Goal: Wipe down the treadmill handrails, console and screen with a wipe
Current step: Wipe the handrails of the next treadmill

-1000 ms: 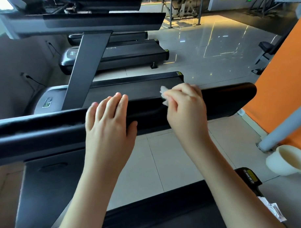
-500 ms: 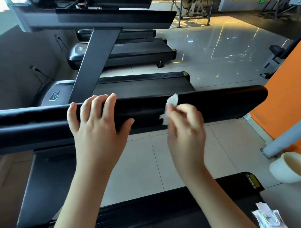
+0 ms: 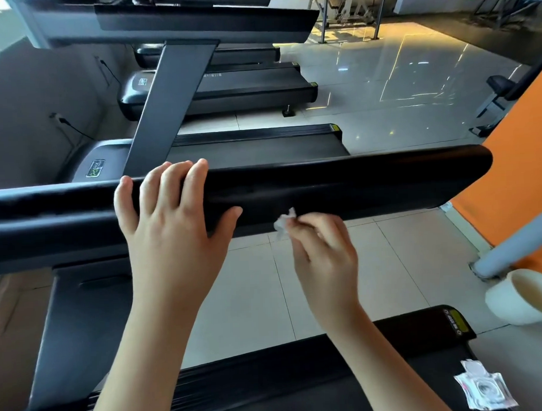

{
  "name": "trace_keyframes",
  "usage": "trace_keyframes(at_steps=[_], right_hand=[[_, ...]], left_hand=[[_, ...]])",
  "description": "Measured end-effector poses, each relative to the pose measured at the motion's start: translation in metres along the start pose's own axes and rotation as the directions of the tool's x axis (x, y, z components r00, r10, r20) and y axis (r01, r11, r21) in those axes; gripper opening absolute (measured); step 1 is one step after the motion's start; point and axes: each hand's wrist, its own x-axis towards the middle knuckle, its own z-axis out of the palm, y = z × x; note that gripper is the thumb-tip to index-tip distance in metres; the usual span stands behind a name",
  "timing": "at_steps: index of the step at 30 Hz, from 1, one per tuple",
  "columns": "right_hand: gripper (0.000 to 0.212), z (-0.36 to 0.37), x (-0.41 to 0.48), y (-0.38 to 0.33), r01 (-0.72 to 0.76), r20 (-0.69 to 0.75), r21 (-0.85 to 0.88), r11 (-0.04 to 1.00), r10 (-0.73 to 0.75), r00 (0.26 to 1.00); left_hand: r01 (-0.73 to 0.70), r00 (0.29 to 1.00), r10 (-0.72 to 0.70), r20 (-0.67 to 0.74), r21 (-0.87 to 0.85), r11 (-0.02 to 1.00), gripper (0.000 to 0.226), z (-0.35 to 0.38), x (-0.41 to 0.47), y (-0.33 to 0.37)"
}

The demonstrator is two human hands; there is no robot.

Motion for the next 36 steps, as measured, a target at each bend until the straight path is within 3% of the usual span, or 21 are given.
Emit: trace_keyframes(at_steps=[3,7,12,14,19,23,28,30,33,36], right_hand=[[0.01,-0.003,0.002,0.002,-0.086,-0.105,0.018,0.996,0.087,0.991],[0.009,0.008,0.004,-0.015,0.021,-0.042,0.037,0.999,-0.019,0.999],[0.01,0.002,0.035,-0.013,0.002,-0.147,0.008,1.0,-0.001,0.989],[0.014,0.005,0.039,-0.021,-0.014,-0.106,0.007,1.0,0.015,0.994],[0.015,0.009,0.071,-0.022,0.105,0.128,-0.003,0.994,-0.103,0.986],[0.026,0.008,0.089,-0.015,0.004,0.114,-0.08,0.997,0.005,0.993],[0.021,0.015,0.078,-0.036,0.137,0.227,0.028,0.99,-0.139,0.964],[0.017,0.011,0.079,-0.023,0.111,0.191,-0.008,0.994,-0.107,0.976],[0.028,-0.002,0.067,-0.017,0.04,0.111,-0.102,0.994,-0.028,0.993],[0.038,-0.002,0.047,-0.036,0.085,0.186,-0.096,0.992,-0.066,0.98]], left_hand=[[-0.005,1.0,0.005,0.009,0.001,1.0,0.059,0.001,0.0,0.0],[0.002,1.0,-0.002,0.012,0.01,1.0,0.059,0.001,0.0,-0.001],[-0.005,1.0,0.005,0.019,0.012,1.0,0.059,0.0,0.001,-0.001],[-0.004,1.0,0.004,0.022,0.014,1.0,0.059,0.0,0.001,-0.001],[0.001,0.999,-0.001,0.049,0.016,1.0,0.06,-0.002,0.001,0.0],[-0.015,0.995,0.019,0.095,-0.04,0.999,0.062,-0.007,0.004,-0.007],[0.009,0.997,-0.009,0.072,0.002,1.0,0.063,-0.013,0.001,-0.021],[-0.004,0.998,0.003,0.055,0.02,1.0,0.062,-0.013,0.0,-0.023],[-0.014,0.999,0.013,0.031,0.015,1.0,0.061,-0.011,0.0,-0.024],[-0.031,0.999,0.031,0.014,0.01,0.999,0.06,-0.009,-0.001,-0.024]])
